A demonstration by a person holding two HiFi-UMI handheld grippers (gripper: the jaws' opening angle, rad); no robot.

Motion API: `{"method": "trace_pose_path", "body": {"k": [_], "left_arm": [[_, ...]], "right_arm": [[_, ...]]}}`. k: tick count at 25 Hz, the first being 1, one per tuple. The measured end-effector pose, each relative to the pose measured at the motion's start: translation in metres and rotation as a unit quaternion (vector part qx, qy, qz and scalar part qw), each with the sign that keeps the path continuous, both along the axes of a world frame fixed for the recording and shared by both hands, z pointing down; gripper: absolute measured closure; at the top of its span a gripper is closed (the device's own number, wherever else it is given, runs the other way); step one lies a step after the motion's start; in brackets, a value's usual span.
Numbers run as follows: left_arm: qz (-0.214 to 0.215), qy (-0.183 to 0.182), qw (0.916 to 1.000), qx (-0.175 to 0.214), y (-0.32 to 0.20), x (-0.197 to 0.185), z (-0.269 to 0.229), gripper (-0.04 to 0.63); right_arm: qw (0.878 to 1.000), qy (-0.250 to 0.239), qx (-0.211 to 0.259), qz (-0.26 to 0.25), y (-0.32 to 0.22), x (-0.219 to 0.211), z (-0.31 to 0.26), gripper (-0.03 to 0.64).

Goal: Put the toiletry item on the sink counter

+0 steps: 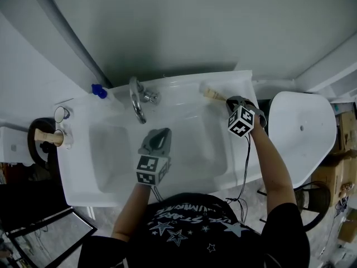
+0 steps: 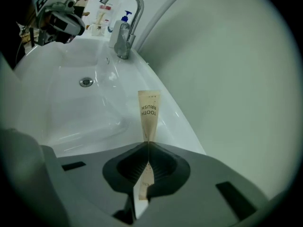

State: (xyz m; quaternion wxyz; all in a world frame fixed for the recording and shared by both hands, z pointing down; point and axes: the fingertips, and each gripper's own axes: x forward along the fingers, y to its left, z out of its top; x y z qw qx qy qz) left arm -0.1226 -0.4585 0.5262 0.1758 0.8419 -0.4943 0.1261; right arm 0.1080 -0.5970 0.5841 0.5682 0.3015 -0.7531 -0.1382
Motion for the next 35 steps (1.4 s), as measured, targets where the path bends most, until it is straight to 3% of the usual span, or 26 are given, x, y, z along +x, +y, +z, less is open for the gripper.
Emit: {"method": "trace_pose_path", "body": {"k": [5, 12, 18, 25, 26, 27, 28, 35], "left_arm": [[0.002, 0.001, 0.9999, -0.013, -0.002, 0.000, 0.008, 0.575], [0.003, 0.002, 0.9998, -0.019, -0.005, 0.000, 0.014, 0.575], [0.005, 0.006, 0.9997, -0.023, -0.004, 0.003, 0.014, 0.575], [0.001, 0.009, 0.9997, -0.024, -0.003, 0.003, 0.015, 0.575], [0.000, 0.010, 0.9996, -0.025, -0.002, 0.004, 0.013, 0.575], [0.000, 0.011, 0.9996, -0.025, -0.001, 0.004, 0.012, 0.575], [0.000, 0.011, 0.9996, -0.026, 0.000, 0.004, 0.011, 0.575], [-0.005, 0.012, 0.9996, -0.025, 0.009, 0.004, 0.005, 0.575]], "right_arm": [[0.998, 0.044, -0.008, -0.051, -0.014, 0.000, 0.013, 0.600], [0.982, 0.116, -0.003, -0.151, -0.031, -0.004, 0.019, 0.600], [0.975, 0.137, 0.006, -0.177, -0.037, -0.007, 0.020, 0.600], [0.979, 0.136, 0.003, -0.151, -0.038, 0.001, 0.028, 0.597], [0.981, 0.133, 0.001, -0.144, -0.038, 0.002, 0.028, 0.574], [0.982, 0.130, 0.002, -0.135, -0.038, 0.004, 0.028, 0.488], [0.984, 0.129, 0.008, -0.123, -0.040, 0.007, 0.027, 0.457], [0.987, 0.119, 0.070, -0.084, -0.038, 0.011, 0.015, 0.495]]}}
